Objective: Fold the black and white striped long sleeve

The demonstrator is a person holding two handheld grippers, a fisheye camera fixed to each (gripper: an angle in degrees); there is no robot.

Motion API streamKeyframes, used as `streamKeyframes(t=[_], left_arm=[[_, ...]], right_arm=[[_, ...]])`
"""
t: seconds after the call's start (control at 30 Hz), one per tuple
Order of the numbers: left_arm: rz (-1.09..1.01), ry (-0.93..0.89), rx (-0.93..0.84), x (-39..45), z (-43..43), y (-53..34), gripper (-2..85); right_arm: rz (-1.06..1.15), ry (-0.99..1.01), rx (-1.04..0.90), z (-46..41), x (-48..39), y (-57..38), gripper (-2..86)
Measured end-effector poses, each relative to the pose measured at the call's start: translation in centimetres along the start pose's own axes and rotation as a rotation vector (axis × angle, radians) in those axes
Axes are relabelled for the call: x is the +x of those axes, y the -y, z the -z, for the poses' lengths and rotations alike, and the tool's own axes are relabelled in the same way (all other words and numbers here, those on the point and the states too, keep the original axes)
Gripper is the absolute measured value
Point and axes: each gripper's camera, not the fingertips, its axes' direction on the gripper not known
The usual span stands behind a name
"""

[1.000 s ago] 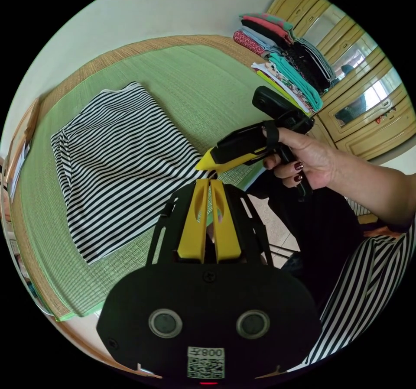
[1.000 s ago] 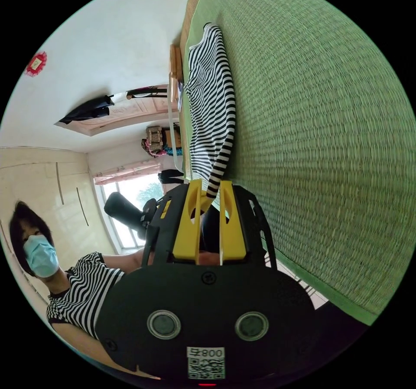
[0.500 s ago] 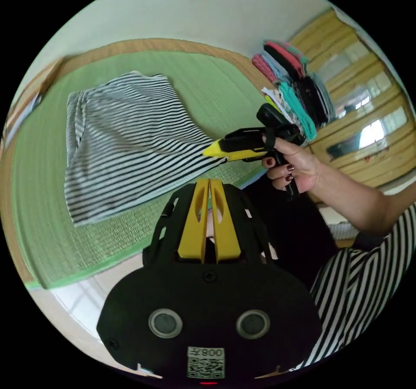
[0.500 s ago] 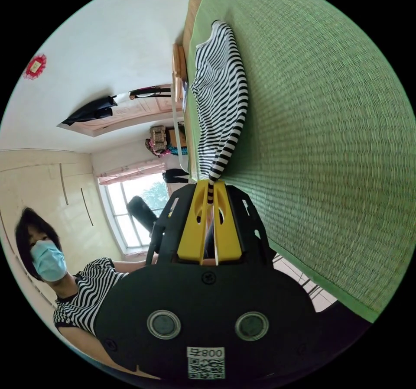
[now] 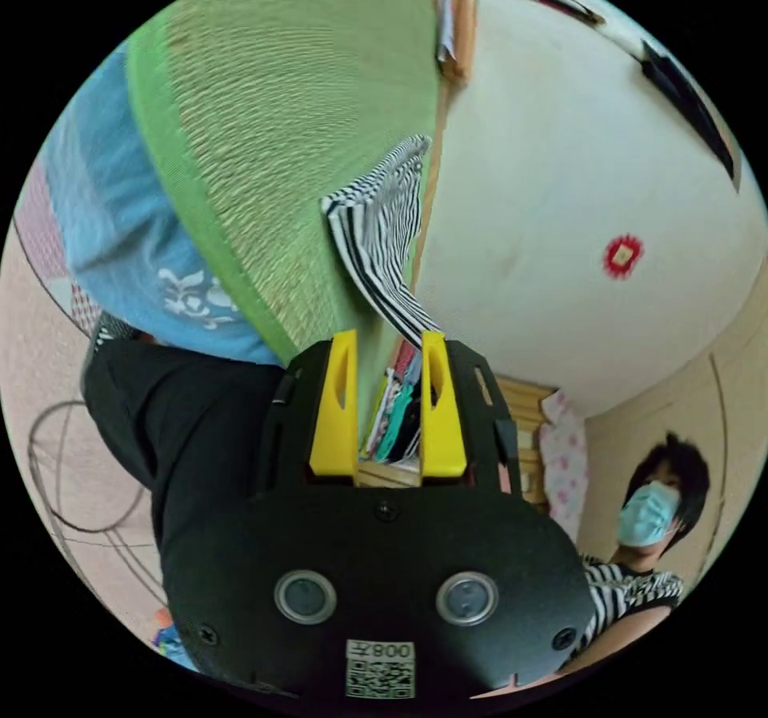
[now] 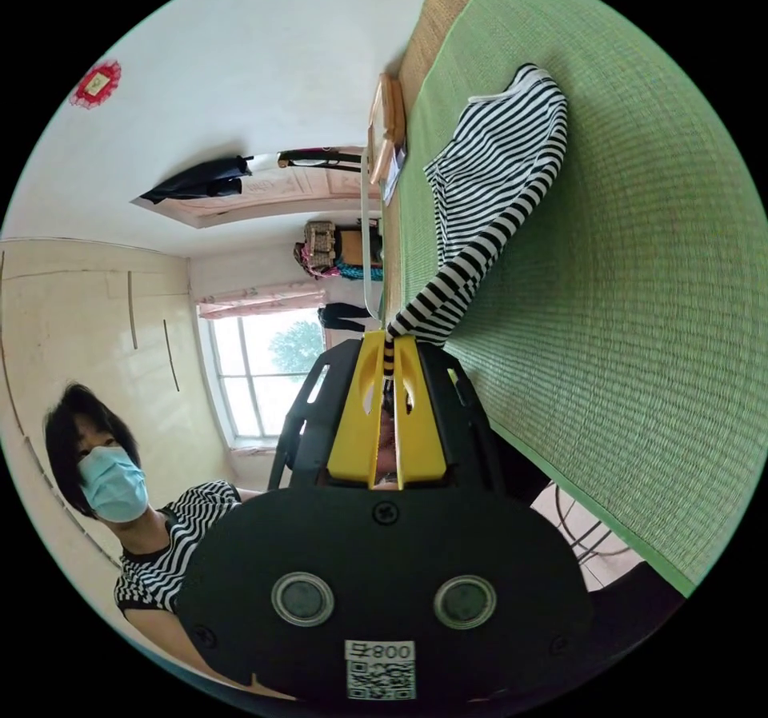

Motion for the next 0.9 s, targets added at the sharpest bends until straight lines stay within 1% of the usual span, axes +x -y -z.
streamKeyframes(t=[0.07, 0.23, 0.4, 0.53, 0.6, 0.8, 0.9], left_arm=[[0.019, -0.011, 0.018, -0.6, 0.0, 0.8, 11.9], [0.013, 0.037, 0.027, -1.0, 0.1, 2.7, 12.2], [0.061, 0.028, 0.072, -2.1, 0.3, 4.2, 11.8], [0.05, 0.037, 0.112, -2.3, 0.5, 4.6, 10.9], [0.052, 0.043, 0.129, -2.6, 0.8, 4.7, 9.8], [0.037, 0.085, 0.109, -3.1, 1.4, 4.0, 4.2], [0.024, 0.1, 0.088, -3.2, 1.7, 3.1, 2.8]], right_arm=[[0.004, -0.009, -0.003, 0.1, 0.1, -0.1, 1.4], [0.002, 0.002, 0.009, 0.8, 0.9, -0.5, 1.3], [0.008, 0.002, 0.005, 1.5, 2.3, -1.2, 1.3], [0.008, -0.001, 0.006, 2.4, 3.7, -2.0, 1.3], [0.002, 0.0, 0.012, 3.4, 5.0, -2.7, 1.3], [-0.029, 0.005, 0.035, 6.0, 9.2, -5.3, 1.3], [-0.049, 0.0, 0.042, 7.4, 11.6, -7.1, 1.3]])
